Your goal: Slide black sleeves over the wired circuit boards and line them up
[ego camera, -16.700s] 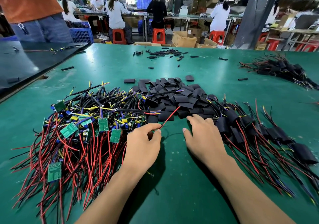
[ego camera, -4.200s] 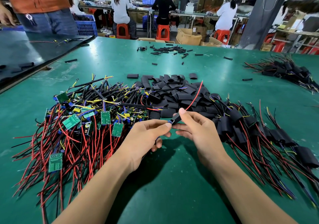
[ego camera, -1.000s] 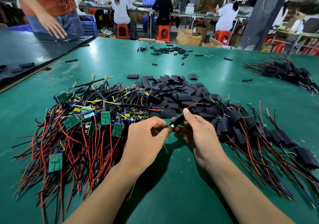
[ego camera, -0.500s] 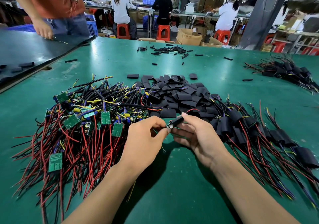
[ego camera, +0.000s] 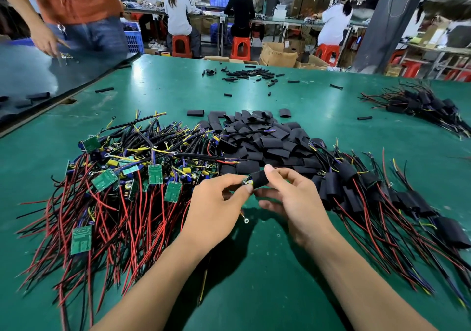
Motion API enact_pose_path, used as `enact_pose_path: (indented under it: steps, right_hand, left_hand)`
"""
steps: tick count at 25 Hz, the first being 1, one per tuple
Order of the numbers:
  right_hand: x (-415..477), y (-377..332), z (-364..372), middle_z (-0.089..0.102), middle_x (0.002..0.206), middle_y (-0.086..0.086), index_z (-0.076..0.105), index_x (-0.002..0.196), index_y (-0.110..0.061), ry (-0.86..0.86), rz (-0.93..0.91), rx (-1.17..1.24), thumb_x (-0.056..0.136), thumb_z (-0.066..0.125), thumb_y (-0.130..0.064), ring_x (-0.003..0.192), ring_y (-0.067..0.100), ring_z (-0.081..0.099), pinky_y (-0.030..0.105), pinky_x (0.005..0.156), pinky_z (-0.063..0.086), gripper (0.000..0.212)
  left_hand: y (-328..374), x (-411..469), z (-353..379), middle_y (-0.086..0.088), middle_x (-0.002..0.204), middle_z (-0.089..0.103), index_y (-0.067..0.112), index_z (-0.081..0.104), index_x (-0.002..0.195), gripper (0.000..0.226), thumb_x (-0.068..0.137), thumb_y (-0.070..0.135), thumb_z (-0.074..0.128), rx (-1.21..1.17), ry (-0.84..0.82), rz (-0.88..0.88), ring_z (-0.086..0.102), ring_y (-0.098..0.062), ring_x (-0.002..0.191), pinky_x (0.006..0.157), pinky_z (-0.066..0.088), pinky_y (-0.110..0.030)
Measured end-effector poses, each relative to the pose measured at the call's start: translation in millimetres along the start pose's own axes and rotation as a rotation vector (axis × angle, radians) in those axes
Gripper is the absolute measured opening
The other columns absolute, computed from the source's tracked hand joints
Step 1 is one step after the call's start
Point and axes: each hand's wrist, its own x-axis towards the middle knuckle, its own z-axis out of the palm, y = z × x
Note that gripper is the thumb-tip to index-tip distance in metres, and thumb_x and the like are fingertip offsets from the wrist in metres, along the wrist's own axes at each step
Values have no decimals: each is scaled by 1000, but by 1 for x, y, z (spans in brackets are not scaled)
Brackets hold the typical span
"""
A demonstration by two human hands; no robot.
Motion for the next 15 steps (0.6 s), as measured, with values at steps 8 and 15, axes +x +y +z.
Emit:
enact_pose_path:
  steps: [8, 15]
  right_hand:
    - [-1, -9, -5, 74, 92, 17, 78, 86, -17, -193, -43, -74, 96, 63, -23, 83, 18, 69, 25, 64, 56, 18]
    - [3, -8, -11, 72, 107, 24, 71, 107, -3, -263, -30, -138, 98, 62, -25, 93, 24, 71, 28, 70, 56, 25]
  left_hand:
    - [3, 4, -6, 8, 65, 69, 12, 76, 95, 11, 95, 13, 64, -347, -81, -197, 49, -5, 49, 47, 39, -15]
    - [0, 5, -7, 0, 76, 75, 18, 77, 87, 12, 93, 18, 67, -323, -90, -209, 51, -11, 50, 48, 40, -16]
